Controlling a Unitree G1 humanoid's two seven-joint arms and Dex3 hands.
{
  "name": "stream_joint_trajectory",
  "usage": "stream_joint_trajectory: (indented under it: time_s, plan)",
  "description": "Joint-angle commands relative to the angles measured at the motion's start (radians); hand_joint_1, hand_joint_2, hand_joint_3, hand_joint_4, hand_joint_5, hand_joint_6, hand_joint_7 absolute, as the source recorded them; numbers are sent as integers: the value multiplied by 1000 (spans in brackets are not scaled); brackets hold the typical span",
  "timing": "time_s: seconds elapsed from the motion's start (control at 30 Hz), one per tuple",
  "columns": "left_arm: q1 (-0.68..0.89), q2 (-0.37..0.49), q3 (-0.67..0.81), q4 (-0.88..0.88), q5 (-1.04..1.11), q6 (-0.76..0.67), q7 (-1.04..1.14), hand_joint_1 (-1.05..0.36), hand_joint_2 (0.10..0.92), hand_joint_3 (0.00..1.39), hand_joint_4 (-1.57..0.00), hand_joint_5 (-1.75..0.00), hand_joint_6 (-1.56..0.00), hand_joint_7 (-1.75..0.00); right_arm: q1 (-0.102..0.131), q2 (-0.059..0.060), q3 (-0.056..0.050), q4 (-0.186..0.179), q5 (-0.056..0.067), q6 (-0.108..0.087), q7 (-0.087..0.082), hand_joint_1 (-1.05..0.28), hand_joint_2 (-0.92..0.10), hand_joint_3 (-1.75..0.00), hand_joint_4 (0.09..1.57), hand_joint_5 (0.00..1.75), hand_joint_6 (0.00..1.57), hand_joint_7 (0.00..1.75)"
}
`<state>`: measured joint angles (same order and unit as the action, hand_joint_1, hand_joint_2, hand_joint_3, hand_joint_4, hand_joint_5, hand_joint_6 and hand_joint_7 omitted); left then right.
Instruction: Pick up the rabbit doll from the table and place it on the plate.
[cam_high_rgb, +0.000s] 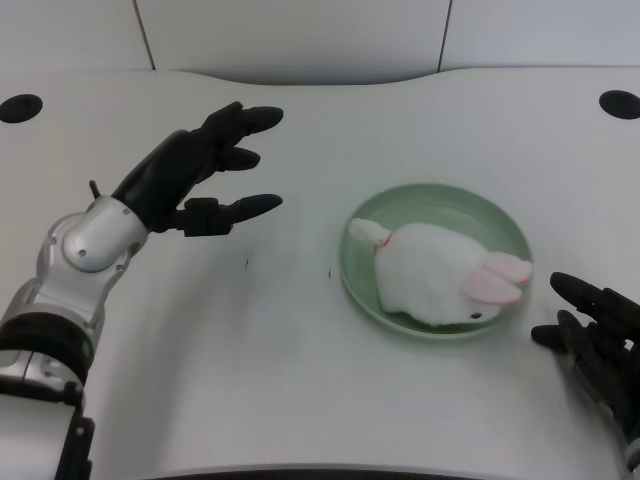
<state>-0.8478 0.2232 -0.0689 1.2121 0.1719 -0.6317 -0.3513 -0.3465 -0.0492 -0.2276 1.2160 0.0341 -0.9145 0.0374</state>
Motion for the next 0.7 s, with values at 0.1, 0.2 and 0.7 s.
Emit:
stream_joint_trajectory:
  time_s: [0.1, 0.2, 0.7]
  plan:
    - [97, 20, 97, -81, -144, -1, -101, -771, 921, 359, 0, -837, -189, -225, 12, -10, -10, -5, 17, -2, 9, -394, -921, -322, 794, 642, 850, 4]
    - [155, 16, 148, -145, -235, 36, -171, -782, 921, 377, -7, -834, -197, -175, 13, -15, -1, -11, 3, 6, -5, -375, -921, -325, 803, 642, 851, 5]
    - [535, -102, 349, -653, -679, 587, -270, -710, 921, 326, -263, -1082, -513, -122, 24, -23, 26, -39, -24, 4, -31, -369, -921, -333, 784, 701, 840, 6]
